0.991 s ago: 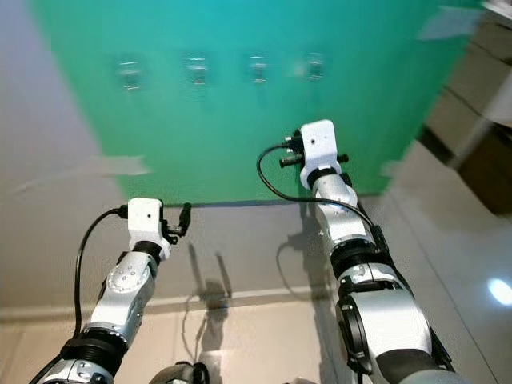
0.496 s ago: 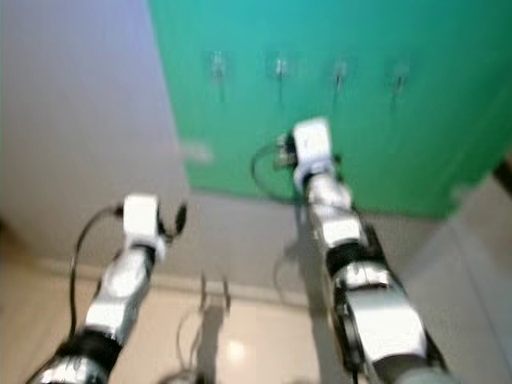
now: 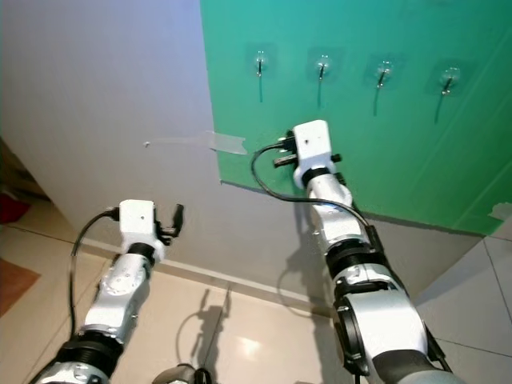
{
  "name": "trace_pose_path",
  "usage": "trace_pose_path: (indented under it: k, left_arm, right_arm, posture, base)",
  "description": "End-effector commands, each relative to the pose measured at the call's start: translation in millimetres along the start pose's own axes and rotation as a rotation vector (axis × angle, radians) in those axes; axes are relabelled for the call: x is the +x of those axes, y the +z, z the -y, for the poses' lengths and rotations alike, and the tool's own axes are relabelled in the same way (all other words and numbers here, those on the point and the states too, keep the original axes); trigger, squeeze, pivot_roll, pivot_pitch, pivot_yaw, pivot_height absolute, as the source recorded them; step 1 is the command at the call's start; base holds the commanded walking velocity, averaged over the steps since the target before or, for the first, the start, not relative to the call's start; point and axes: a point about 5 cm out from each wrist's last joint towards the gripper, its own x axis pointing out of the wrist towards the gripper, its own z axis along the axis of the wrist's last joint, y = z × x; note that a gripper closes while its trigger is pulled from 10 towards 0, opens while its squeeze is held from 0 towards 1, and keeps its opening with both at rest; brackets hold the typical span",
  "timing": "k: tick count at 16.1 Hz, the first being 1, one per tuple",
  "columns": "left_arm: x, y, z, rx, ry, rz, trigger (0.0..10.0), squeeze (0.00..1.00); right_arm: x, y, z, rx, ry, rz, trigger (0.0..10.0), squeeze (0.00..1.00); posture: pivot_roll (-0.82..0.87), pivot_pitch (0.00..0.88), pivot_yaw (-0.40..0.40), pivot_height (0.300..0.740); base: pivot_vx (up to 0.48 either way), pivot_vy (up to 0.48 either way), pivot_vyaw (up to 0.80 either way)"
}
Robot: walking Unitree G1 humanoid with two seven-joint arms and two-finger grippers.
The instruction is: Hang keys on a hook
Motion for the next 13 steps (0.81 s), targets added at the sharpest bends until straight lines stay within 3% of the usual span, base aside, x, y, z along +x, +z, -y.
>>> trace_pose_path:
  k: [1, 3, 7, 13]
  left_arm:
    - [-1.2, 2, -1.0, 0.005, 0.006, 0.008, 10.0, 0.0]
    - [-2.4, 1, -0.3, 0.003, 0.003, 0.006, 10.0, 0.0]
    - [-2.1, 1, -0.8, 0.001, 0.002, 0.003, 10.0, 0.0]
    - [-2.9, 0, -0.6, -0.004, 0.001, 0.0, 10.0, 0.0]
  right_arm:
    - [1.8, 4, -2.0, -0.014, 0.014, 0.007, 0.0, 0.0]
    - [1.9, 5, -4.6, -0.013, 0.021, 0.012, 0.0, 0.0]
    - [2.8, 8, -3.4, 0.017, 0.017, 0.025, 0.0, 0.0]
    - [13.8, 42, -10.5, 0.04, 0.053, 0.13, 0.0, 0.0]
  posture:
    - [-0.05, 0.0, 0.016, 0.74]
    - [-0.05, 0.0, 0.015, 0.74]
    - [-0.05, 0.0, 0.011, 0.74]
    - [-0.06, 0.0, 0.015, 0.74]
  base:
    - [0.0, 0.0, 0.78]
    - [0.0, 0.0, 0.78]
    - [0.0, 0.0, 0.0]
    - [0.0, 0.0, 0.0]
